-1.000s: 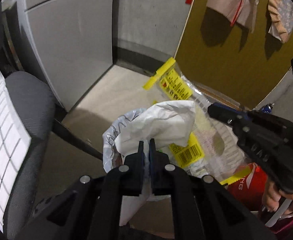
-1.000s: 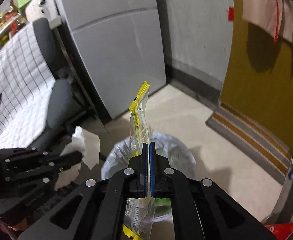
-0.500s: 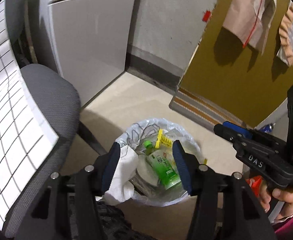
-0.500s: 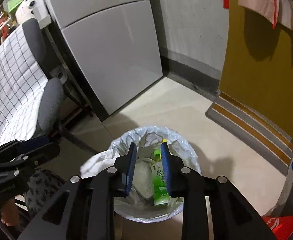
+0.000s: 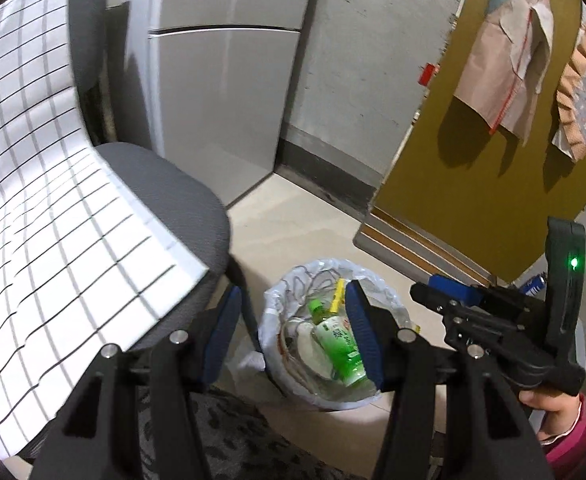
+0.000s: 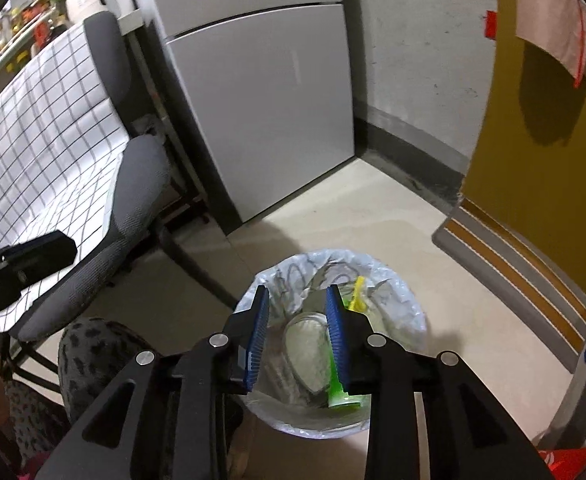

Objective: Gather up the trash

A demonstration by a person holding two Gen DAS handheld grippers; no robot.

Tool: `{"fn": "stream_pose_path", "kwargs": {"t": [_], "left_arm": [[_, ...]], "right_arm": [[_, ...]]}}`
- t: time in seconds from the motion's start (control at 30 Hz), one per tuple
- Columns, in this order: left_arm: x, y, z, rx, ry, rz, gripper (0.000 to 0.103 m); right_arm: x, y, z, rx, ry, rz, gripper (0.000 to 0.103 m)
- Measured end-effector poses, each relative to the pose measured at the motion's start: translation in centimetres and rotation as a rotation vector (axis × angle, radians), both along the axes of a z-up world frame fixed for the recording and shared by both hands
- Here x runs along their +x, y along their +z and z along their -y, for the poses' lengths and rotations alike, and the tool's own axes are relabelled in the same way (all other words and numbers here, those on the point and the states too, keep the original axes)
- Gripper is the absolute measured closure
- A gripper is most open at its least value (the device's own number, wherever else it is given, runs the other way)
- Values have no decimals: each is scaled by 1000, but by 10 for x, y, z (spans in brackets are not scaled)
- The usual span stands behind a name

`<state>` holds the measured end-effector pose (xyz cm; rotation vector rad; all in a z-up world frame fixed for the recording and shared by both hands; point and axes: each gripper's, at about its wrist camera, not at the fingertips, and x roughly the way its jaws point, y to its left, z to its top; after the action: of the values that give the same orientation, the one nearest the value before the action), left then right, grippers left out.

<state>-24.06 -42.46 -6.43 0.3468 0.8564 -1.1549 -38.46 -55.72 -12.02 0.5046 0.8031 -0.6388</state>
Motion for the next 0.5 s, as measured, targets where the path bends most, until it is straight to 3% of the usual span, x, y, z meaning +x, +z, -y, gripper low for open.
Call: {"fn": "stream_pose_path", "kwargs": {"t": [0.13, 0.2, 0.33, 0.5], "left_arm": [[8, 3, -13, 7, 59, 32, 49], [13, 6, -21, 11, 89, 46, 40], [17, 6, -37, 25, 134, 74, 39], [23, 9, -58, 39, 204, 66, 26]], "right_arm": [[8, 2, -8, -14, 28, 21, 69], [13, 7, -11, -25, 41, 28, 63], [20, 18, -21, -64, 68, 5, 61], [19, 25, -30, -51, 82, 21, 57]]}}
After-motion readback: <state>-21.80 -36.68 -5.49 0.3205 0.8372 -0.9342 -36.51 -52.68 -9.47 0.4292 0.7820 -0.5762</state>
